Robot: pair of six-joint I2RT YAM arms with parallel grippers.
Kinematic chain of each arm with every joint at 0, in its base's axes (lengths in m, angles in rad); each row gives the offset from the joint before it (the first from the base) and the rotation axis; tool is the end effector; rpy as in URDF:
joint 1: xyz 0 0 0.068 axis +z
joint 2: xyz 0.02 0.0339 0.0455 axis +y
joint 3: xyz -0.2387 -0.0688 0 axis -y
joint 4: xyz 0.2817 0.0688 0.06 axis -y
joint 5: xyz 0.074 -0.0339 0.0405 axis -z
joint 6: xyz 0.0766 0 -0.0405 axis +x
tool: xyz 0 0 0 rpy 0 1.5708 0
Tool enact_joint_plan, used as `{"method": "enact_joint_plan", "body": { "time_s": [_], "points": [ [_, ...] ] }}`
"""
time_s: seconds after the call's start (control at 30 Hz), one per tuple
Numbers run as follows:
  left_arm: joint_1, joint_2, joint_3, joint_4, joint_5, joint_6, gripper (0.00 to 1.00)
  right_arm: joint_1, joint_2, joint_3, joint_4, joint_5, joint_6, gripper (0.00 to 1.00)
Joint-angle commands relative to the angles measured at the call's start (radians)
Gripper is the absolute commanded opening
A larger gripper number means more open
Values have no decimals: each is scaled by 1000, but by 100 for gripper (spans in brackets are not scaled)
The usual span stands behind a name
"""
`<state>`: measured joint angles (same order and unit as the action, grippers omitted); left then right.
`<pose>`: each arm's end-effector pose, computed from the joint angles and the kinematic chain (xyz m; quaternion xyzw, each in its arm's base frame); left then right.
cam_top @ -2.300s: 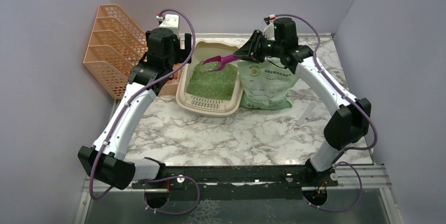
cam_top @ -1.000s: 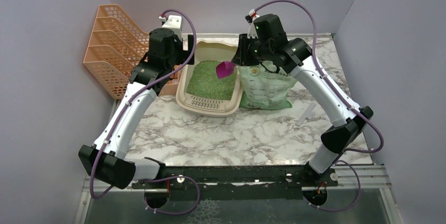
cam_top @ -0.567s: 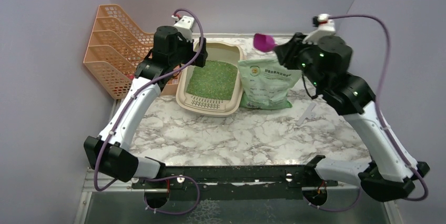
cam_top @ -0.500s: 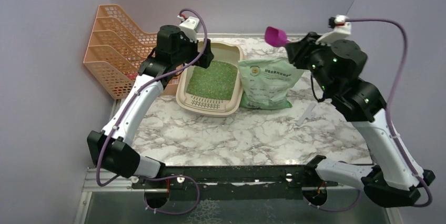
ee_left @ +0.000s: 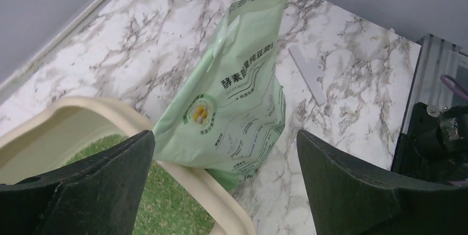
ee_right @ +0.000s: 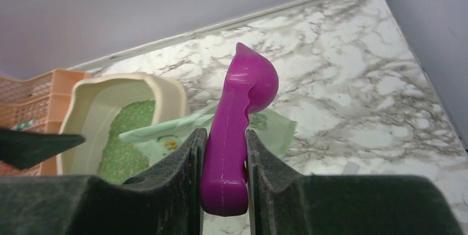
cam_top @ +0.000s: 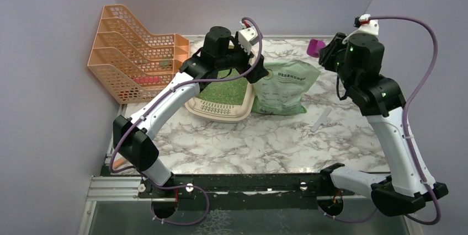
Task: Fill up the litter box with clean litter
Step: Move the cat litter bag to the center of the board.
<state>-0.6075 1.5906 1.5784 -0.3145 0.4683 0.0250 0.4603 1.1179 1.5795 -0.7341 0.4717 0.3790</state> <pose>0.3431 -0.2807 0.3630 0.3743 0.7093 -0.3434 0.4888 0.2646 0.0923 0.4690 0.1097 0.7796 0.0695 0.6126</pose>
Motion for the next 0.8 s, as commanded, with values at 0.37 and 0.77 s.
{"method": "enact_joint_plan", "body": {
  "time_s": [0.37,0.77],
  "points": [
    [-32,287,215,27,223,288,99,-419,77,58,-59,-300,-45,1],
    [-84,484,383,-197,338,314,33,-446,54,56,-77,-252,-92,1]
  ]
}}
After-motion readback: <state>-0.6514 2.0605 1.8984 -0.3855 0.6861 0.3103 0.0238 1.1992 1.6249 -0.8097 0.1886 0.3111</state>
